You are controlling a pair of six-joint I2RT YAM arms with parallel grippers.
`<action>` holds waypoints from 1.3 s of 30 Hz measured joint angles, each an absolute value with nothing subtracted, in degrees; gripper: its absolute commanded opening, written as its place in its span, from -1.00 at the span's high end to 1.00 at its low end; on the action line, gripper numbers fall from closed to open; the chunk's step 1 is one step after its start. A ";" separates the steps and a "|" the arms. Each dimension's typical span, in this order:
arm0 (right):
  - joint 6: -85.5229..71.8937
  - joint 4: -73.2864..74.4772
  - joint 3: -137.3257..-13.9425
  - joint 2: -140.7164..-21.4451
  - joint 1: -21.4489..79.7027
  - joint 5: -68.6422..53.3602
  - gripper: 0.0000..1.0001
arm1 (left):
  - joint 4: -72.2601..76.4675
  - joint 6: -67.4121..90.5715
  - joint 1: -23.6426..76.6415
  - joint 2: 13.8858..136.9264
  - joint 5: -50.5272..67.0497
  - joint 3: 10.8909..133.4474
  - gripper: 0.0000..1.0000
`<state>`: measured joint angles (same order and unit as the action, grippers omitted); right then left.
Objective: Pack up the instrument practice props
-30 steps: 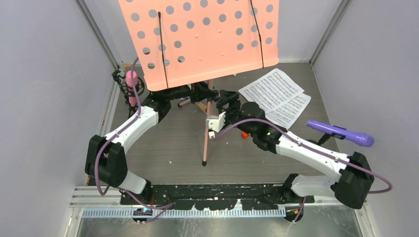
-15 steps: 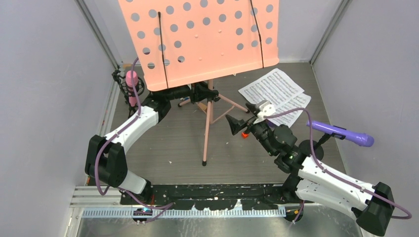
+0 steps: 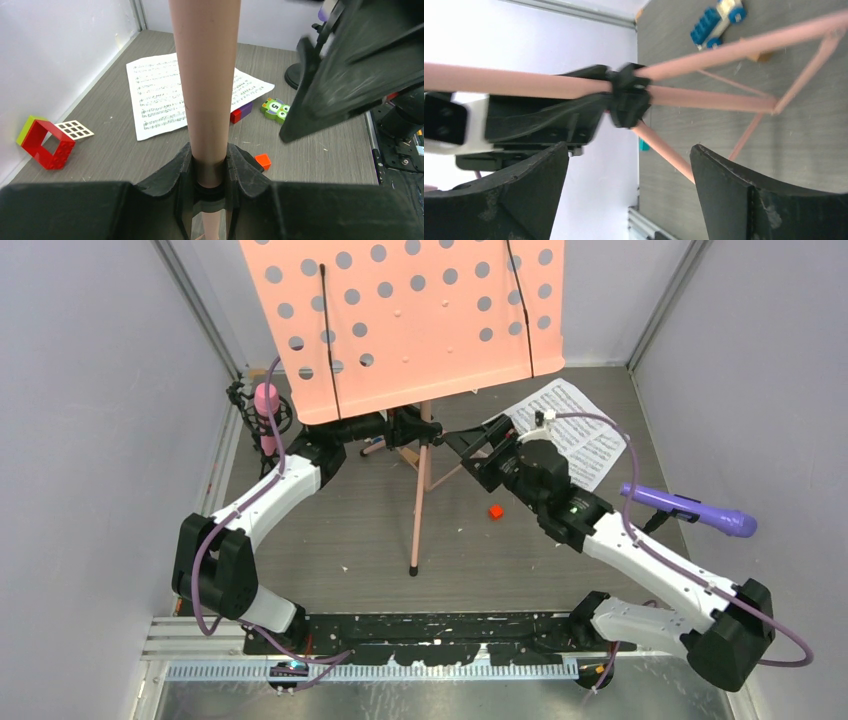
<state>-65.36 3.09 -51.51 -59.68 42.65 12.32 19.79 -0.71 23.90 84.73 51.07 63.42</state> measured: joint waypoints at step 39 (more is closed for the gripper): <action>-96.86 -34.09 -37.63 -74.32 38.00 3.51 0.71 | 19.75 -0.71 23.94 84.73 51.05 63.44 1.00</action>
<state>-96.86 -34.09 -37.63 -74.32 38.00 3.51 19.75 -0.71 23.94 84.73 51.05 63.44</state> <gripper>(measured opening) 0.240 0.236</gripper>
